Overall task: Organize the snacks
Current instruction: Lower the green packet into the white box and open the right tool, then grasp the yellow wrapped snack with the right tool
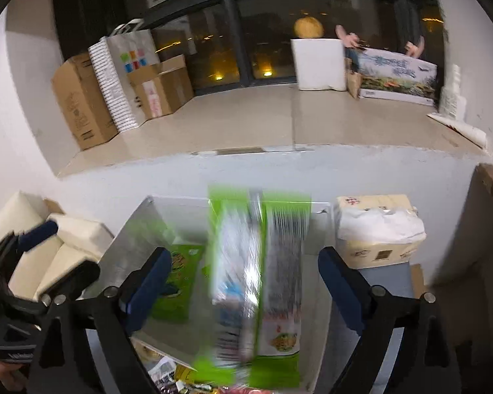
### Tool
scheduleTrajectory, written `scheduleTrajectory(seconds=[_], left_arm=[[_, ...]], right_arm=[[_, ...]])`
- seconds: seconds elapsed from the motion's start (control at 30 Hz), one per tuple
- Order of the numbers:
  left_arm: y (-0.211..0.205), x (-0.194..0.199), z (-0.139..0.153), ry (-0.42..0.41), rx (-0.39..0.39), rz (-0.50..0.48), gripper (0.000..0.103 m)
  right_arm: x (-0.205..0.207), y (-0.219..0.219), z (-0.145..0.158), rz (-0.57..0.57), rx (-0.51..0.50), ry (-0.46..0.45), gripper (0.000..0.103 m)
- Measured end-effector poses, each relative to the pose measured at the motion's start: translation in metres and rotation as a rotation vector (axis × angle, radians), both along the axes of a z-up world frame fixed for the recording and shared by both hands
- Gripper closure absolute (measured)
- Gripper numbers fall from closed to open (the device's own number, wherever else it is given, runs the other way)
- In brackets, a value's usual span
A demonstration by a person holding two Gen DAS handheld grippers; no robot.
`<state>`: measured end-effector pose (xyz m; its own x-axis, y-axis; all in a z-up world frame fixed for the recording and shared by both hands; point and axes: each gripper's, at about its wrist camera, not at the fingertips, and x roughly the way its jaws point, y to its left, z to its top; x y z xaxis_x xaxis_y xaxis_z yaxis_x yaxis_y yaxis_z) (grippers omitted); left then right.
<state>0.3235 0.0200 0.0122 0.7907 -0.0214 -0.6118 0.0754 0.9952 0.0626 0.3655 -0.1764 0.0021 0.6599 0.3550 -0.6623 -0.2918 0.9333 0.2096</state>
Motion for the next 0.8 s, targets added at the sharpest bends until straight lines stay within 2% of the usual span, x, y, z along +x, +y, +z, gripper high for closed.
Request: scheduleTrajectory(seconds=[0.17, 0.4, 0.47, 0.53, 0.6, 0.8], left_arm=[[0.005, -0.008, -0.014, 0.025, -0.023, 0.005, 0.0], [0.011, -0.038, -0.004, 0.009, -0.035, 0.004, 0.0], [0.009, -0.055, 0.0, 0.009, -0.032, -0.005, 0.0], [0.006, -0.077, 0.005, -0.011, -0.028, -0.011, 0.0], [0.003, -0.101, 0.008, -0.031, -0.032, -0.014, 0.0], [-0.003, -0.173, 0.0, -0.048, -0.101, -0.016, 0.0]], right_arm=[[-0.005, -0.01, -0.001, -0.007, 0.01, -0.007, 0.008], [-0.049, -0.018, 0.023, 0.017, -0.015, -0.088, 0.008], [-0.069, -0.02, 0.031, 0.035, -0.022, -0.115, 0.007], [-0.09, -0.023, 0.036, 0.044, -0.029, -0.135, 0.0], [-0.114, -0.026, 0.038, 0.037, -0.027, -0.16, 0.0], [-0.185, -0.041, 0.017, 0.044, 0.022, -0.15, 0.0]])
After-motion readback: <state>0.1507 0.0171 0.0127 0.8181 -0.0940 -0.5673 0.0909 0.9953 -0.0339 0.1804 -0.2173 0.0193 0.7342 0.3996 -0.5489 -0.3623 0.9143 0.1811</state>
